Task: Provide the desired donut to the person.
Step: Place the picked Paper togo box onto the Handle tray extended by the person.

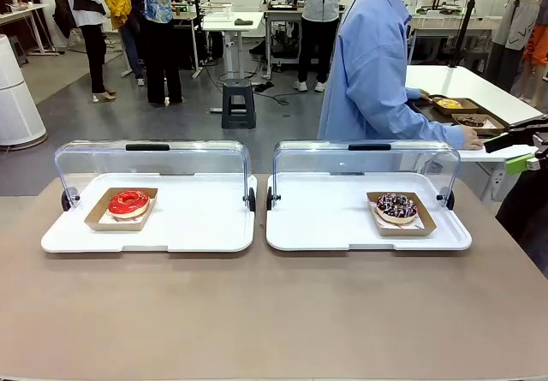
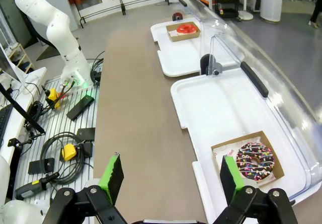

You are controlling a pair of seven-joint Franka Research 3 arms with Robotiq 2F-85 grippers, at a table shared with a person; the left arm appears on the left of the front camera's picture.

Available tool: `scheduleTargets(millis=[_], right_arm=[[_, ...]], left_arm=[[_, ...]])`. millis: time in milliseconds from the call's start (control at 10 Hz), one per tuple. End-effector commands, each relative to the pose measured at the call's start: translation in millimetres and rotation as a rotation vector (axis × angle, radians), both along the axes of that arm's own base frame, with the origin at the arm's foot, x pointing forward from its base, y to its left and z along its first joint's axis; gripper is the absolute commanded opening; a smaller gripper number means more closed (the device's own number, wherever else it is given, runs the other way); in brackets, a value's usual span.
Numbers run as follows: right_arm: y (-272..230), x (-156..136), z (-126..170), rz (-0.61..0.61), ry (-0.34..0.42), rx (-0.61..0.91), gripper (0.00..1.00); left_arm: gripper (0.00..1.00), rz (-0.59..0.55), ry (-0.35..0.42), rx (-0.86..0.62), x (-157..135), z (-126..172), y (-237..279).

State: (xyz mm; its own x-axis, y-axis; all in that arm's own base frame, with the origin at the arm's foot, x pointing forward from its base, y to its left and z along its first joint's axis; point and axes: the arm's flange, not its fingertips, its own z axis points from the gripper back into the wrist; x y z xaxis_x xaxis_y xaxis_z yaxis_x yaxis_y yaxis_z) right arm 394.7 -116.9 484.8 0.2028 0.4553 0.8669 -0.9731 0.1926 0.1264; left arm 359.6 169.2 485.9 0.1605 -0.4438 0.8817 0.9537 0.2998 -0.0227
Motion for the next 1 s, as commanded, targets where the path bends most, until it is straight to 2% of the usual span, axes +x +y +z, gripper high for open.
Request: scheduleTargets(millis=[0, 900], right_arm=[[0.0, -1.7, -0.9, 0.003, 0.0, 0.008, 1.0], [0.0, -1.7, -0.9, 0.003, 0.0, 0.008, 1.0]], left_arm=[[1.0, 0.004, -0.017, -0.022, -0.8, 1.1, 0.1], [1.0, 0.004, -0.017, -0.022, -0.8, 1.1, 0.1]])
